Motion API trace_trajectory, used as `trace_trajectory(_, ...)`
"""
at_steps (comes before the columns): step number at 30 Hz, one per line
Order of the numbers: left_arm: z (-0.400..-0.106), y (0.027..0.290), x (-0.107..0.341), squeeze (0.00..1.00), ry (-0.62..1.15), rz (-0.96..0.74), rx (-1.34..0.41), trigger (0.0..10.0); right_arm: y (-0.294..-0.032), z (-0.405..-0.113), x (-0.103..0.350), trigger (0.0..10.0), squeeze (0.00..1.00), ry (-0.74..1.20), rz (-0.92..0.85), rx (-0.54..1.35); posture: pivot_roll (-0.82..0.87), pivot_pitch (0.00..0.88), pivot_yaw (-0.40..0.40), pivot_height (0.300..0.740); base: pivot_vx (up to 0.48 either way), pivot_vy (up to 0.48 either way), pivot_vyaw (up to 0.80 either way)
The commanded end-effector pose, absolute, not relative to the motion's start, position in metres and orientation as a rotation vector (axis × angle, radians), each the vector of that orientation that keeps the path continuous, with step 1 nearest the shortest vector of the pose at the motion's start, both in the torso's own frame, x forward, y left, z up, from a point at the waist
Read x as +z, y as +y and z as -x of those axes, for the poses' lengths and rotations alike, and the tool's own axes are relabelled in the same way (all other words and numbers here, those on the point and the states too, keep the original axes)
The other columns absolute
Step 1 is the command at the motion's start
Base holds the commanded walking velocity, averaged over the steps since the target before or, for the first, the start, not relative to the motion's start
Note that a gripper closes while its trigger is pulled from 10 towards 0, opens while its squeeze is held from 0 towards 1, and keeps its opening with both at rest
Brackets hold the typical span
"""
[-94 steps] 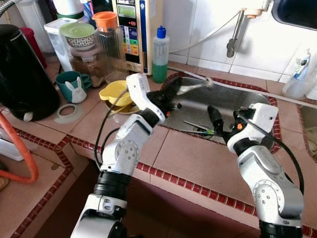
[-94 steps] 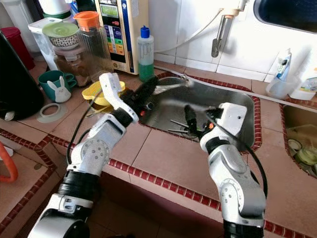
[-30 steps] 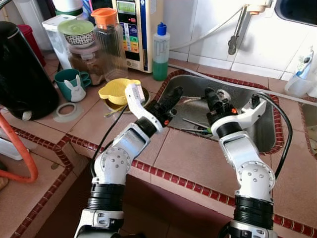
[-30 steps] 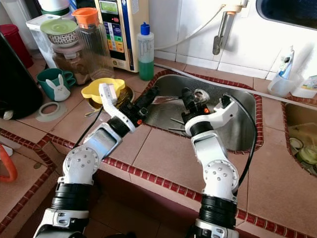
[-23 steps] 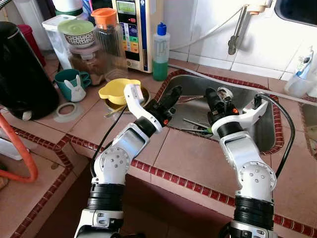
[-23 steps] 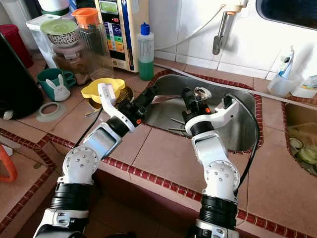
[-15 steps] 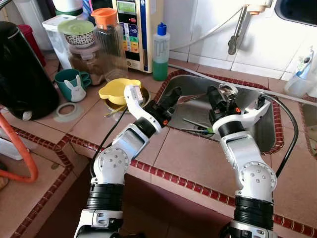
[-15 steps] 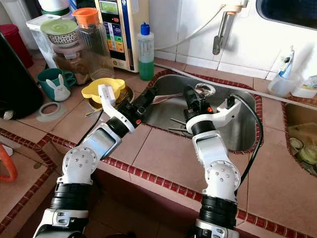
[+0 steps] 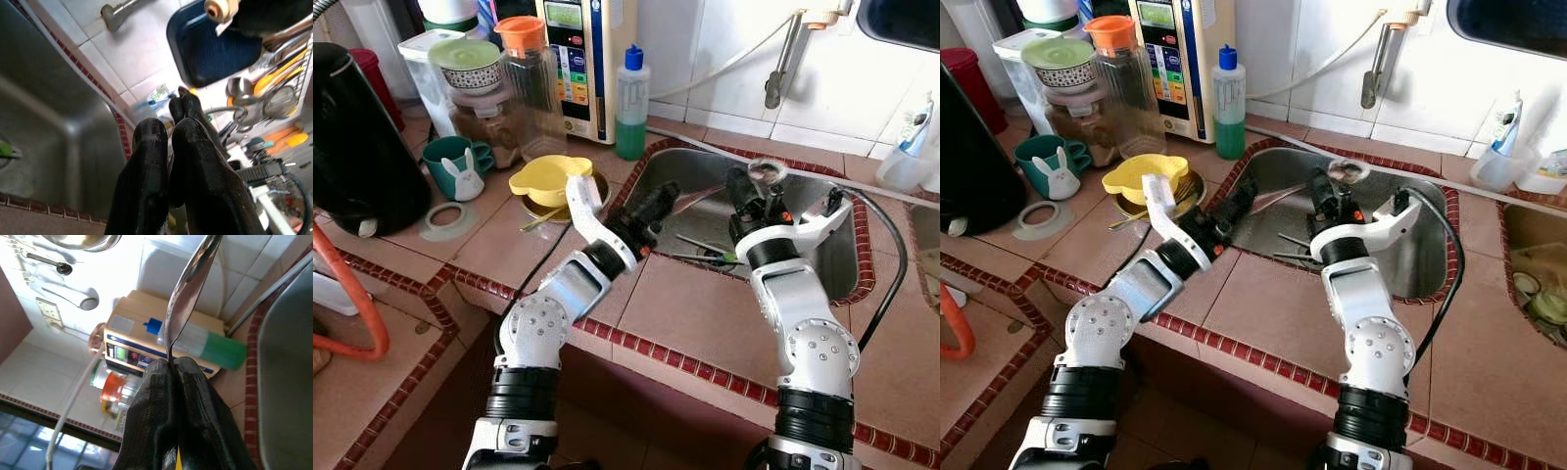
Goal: Kitchen organization
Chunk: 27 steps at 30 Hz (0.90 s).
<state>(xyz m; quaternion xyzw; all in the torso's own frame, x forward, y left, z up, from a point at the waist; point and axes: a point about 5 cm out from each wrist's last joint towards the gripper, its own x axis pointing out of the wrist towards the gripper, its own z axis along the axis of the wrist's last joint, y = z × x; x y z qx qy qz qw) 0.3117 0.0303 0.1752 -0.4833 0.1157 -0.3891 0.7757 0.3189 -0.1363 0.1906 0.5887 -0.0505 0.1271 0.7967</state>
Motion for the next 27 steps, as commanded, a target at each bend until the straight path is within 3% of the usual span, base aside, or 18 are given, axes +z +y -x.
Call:
trace_trajectory(1,-0.307,0.01,0.181,1.0,0.274,1.035,-0.906,10.0,-0.119,-0.32,0.195,0.0,0.0,-0.085,-1.248,0.318,0.09,0.033,0.034,0.74,0.0,0.0,0.0)
trace_trajectory(18,-0.312,0.017,0.175,1.0,0.256,0.965,-0.839,10.0,-0.121,-0.322,0.188,0.0,0.0,-0.082,-1.057,0.268,0.1,0.036,0.03,0.74,0.0,0.0,0.0)
trace_trajectory(27,-0.312,0.023,0.169,1.0,0.237,0.865,-0.815,10.0,-0.136,-0.329,0.181,0.0,0.0,-0.097,-0.83,0.19,0.1,0.037,0.03,0.74,0.0,0.0,0.0)
